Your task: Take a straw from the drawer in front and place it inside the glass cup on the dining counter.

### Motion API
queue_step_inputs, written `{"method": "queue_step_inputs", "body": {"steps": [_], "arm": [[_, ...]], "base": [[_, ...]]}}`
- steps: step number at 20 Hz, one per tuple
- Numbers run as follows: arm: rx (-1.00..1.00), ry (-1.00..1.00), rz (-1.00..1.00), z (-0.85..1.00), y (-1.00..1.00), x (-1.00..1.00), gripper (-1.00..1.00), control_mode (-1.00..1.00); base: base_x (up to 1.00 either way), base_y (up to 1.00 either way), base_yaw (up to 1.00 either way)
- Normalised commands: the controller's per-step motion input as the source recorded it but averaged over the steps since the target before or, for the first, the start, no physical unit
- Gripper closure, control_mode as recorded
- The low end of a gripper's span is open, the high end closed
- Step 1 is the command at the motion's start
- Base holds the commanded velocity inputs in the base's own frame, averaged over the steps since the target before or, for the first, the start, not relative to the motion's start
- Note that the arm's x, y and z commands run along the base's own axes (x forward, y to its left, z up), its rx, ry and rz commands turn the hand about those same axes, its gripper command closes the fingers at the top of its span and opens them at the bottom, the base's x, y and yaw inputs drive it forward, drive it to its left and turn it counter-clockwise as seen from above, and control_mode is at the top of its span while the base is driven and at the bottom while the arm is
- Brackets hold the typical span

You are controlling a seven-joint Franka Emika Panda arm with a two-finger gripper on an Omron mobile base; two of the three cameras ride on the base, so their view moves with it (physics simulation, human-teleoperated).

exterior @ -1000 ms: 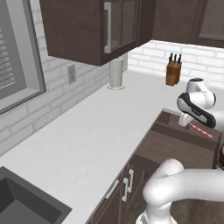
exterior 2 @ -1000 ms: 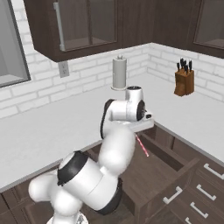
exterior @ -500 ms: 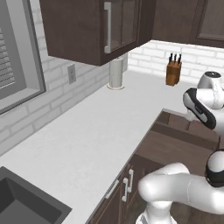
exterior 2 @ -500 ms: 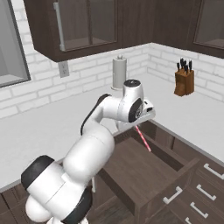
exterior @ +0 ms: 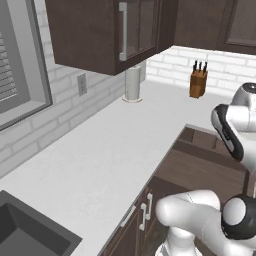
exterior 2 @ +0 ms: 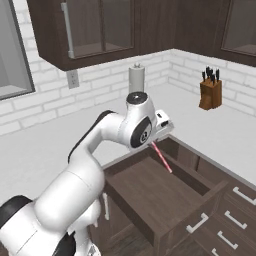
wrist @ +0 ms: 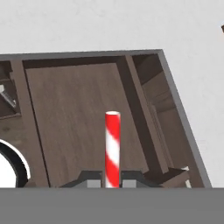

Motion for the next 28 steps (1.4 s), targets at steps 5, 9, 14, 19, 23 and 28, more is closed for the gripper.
{"method": "queue_step_inputs", "body": {"steps": [5, 9, 14, 19, 23, 28], "arm": [[-0.03, -0.02, 0.0, -0.01, 0.1, -0.27, 1.0, -1.0], [0.0, 0.0, 0.0, 0.0, 0.0, 0.0, 1.0, 1.0], [0.0, 0.0, 0.0, 0.0, 0.0, 0.0, 1.0, 1.0], [0.0, 0.0, 0.0, 0.0, 0.0, 0.0, 1.0, 1.0], [0.0, 0.0, 0.0, 0.0, 0.0, 0.0, 1.0, 1.0], [0.0, 0.0, 0.0, 0.0, 0.0, 0.0, 1.0, 1.0]], "base": [[0.0, 0.0, 0.0], [-0.49, 0.48, 0.04], [-0.72, 0.29, 0.24], [-0.93, -0.2, 0.44], [-0.67, -0.11, 0.58], [-0.27, 0.19, 0.65]]}}
